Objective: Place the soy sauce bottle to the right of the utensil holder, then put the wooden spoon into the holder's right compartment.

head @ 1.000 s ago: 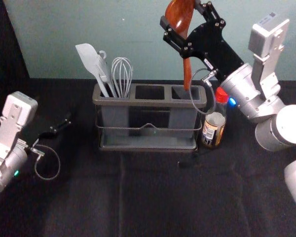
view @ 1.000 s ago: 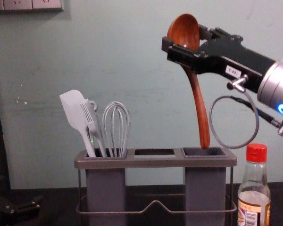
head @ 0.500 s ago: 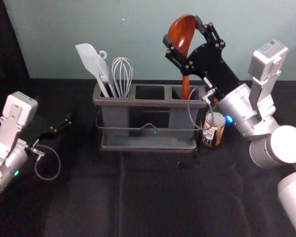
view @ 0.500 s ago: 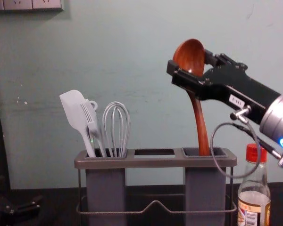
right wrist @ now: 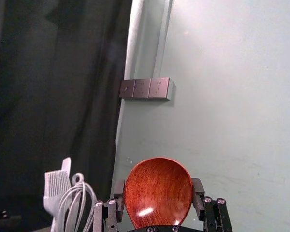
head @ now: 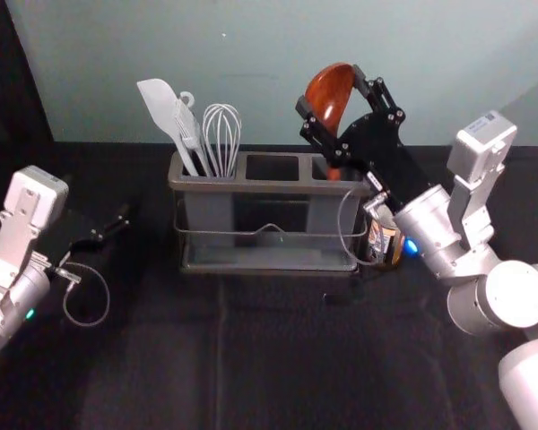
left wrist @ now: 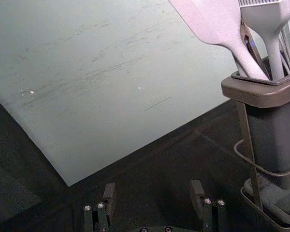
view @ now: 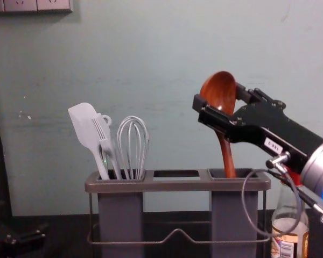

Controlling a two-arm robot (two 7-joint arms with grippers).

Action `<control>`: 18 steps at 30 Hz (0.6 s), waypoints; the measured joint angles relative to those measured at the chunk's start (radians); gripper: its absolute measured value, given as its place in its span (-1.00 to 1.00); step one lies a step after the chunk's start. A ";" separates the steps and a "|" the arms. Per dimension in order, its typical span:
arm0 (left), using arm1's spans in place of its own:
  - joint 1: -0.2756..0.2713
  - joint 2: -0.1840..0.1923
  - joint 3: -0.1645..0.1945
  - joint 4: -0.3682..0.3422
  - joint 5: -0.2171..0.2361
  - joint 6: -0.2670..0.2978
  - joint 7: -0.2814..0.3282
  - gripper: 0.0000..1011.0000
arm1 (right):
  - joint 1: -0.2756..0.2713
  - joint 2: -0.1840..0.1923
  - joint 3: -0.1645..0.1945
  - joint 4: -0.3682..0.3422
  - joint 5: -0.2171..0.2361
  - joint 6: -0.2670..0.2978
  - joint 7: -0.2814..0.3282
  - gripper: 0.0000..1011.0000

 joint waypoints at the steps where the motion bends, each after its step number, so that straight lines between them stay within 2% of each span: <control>1: 0.000 0.000 0.000 0.000 0.000 0.000 0.000 0.98 | -0.003 0.000 0.001 0.001 0.001 -0.002 0.001 0.66; 18: 0.000 0.000 0.000 0.000 0.000 0.000 0.000 0.98 | -0.042 -0.004 0.015 0.020 0.012 -0.023 0.015 0.66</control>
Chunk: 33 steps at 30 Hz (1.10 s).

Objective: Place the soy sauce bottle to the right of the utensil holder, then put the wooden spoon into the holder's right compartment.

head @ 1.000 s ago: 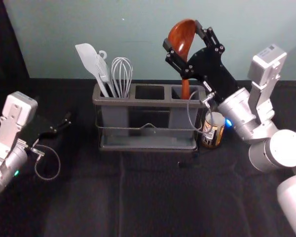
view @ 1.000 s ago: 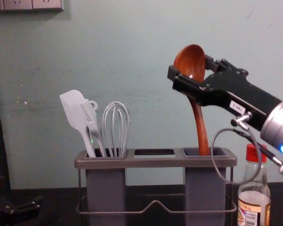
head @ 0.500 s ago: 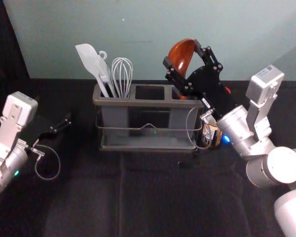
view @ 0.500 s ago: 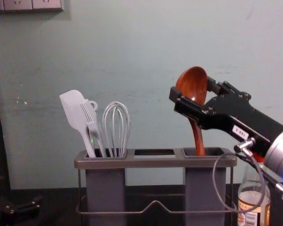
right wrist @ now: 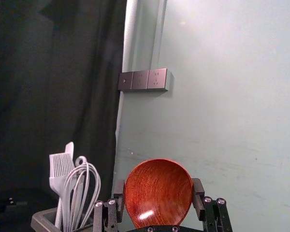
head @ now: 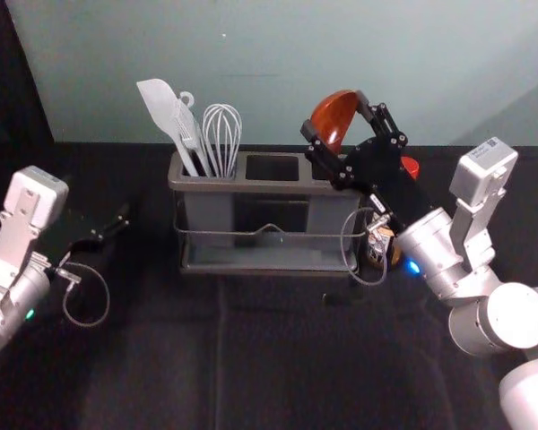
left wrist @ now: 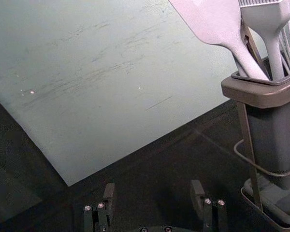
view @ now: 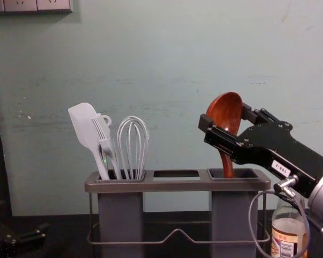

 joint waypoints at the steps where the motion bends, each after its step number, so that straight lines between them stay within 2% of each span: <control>1: 0.000 0.000 0.000 0.000 0.000 0.000 0.000 0.98 | -0.001 0.000 0.000 0.001 0.000 -0.001 0.000 0.66; 9: 0.000 0.000 0.000 0.000 0.000 0.000 0.000 0.98 | -0.008 -0.004 0.003 0.005 0.001 -0.005 0.002 0.66; 12: 0.000 0.000 0.000 0.000 0.000 0.000 0.000 0.98 | -0.010 -0.005 0.003 0.006 0.002 -0.008 0.005 0.73; 17: 0.000 0.000 0.000 0.000 0.000 0.000 0.000 0.98 | -0.008 -0.008 0.007 -0.010 0.004 -0.008 0.004 0.99; 25: 0.000 0.000 0.000 0.000 0.000 0.000 0.000 0.98 | 0.008 -0.005 0.022 -0.069 0.005 -0.005 -0.006 0.99; 33: 0.000 0.000 0.000 0.000 0.000 0.000 0.000 0.98 | 0.027 0.021 0.056 -0.124 0.006 0.009 -0.016 0.99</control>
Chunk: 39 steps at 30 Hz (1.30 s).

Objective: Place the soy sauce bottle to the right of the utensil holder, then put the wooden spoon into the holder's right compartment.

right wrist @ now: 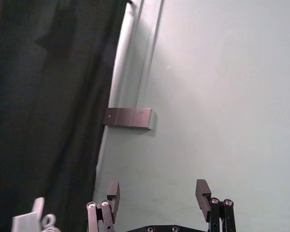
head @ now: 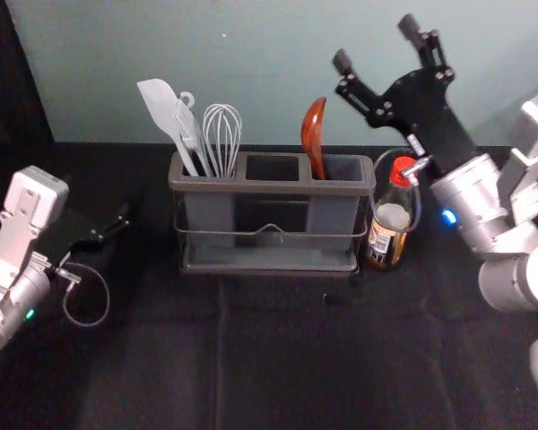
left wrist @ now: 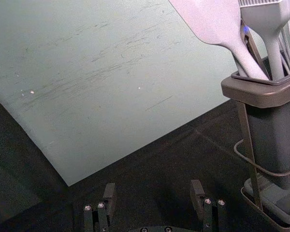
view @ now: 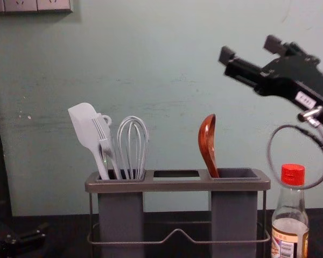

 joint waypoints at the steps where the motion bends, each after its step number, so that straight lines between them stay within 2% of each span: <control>1: 0.000 0.000 0.000 0.000 0.000 0.000 0.000 0.98 | 0.000 0.004 0.005 -0.004 0.001 0.001 -0.001 0.99; 9: 0.000 0.000 0.000 0.000 0.000 0.000 0.000 0.98 | -0.010 0.049 0.060 -0.036 0.010 0.011 -0.011 0.99; 15: 0.000 0.000 0.000 0.000 0.000 0.000 0.000 0.98 | -0.037 0.083 0.113 -0.050 0.015 0.023 -0.024 0.99; 18: 0.000 0.000 0.000 0.000 0.000 0.000 0.000 0.98 | -0.065 0.097 0.143 -0.060 0.002 0.044 -0.047 0.99; 21: 0.000 0.000 0.000 0.000 0.000 0.000 0.000 0.98 | -0.084 0.104 0.158 -0.066 -0.020 0.061 -0.066 0.99; 22: 0.000 0.000 0.000 0.000 0.000 0.000 0.000 0.98 | -0.096 0.109 0.165 -0.071 -0.039 0.083 -0.080 0.99; 23: 0.000 0.000 0.000 0.000 0.000 0.000 0.000 0.98 | -0.096 0.109 0.165 -0.071 -0.039 0.083 -0.080 0.99; 25: 0.000 0.000 0.000 0.000 0.000 0.000 0.000 0.98 | -0.113 0.120 0.171 -0.079 -0.080 0.129 -0.105 0.99; 28: 0.000 0.000 0.000 0.000 0.000 0.000 0.000 0.98 | -0.133 0.137 0.170 -0.084 -0.147 0.213 -0.139 0.99; 30: 0.000 0.000 0.000 0.000 0.000 0.000 0.000 0.98 | -0.140 0.142 0.168 -0.085 -0.167 0.249 -0.149 0.99; 31: 0.000 0.000 0.000 0.000 0.000 0.000 0.000 0.98 | -0.145 0.146 0.165 -0.085 -0.184 0.290 -0.157 0.99; 32: 0.000 0.000 0.000 0.000 0.000 0.000 0.000 0.98 | -0.145 0.146 0.165 -0.085 -0.184 0.290 -0.157 0.99; 35: 0.000 0.000 0.000 0.000 0.000 0.000 0.000 0.98 | -0.151 0.151 0.157 -0.074 -0.207 0.368 -0.165 0.99; 39: 0.000 0.000 0.000 0.000 0.000 0.000 0.000 0.98 | -0.152 0.151 0.148 -0.048 -0.216 0.401 -0.165 0.99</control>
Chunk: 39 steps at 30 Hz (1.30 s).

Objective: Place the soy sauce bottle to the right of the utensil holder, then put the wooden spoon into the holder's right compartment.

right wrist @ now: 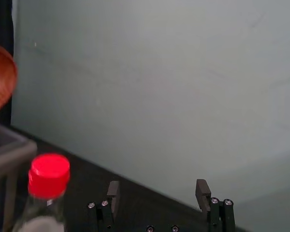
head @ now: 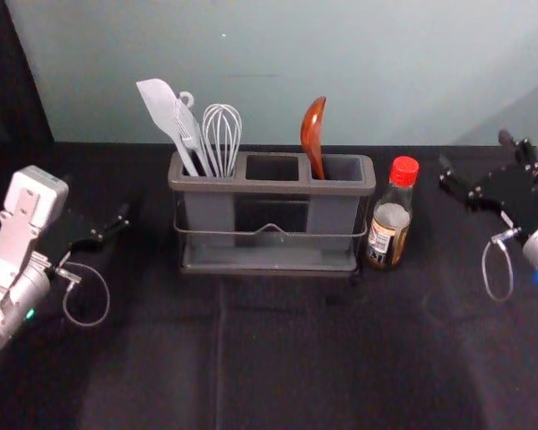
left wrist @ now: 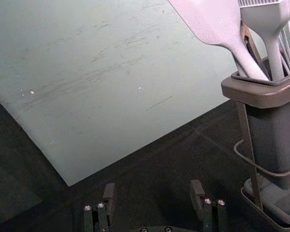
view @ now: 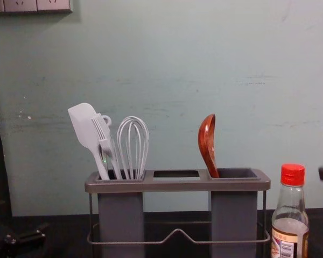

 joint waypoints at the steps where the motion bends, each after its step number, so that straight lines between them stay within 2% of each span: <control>1: 0.000 0.000 0.000 0.000 0.000 0.000 0.000 0.98 | 0.000 0.000 -0.001 0.004 -0.001 0.004 0.000 0.99; 12: 0.000 0.000 0.000 0.000 0.000 0.000 0.000 0.98 | 0.002 -0.012 -0.013 0.053 -0.008 0.039 -0.007 0.99; 39: 0.000 0.000 0.000 0.000 0.000 0.000 0.000 0.98 | 0.003 -0.013 -0.014 0.055 -0.010 0.041 -0.008 0.99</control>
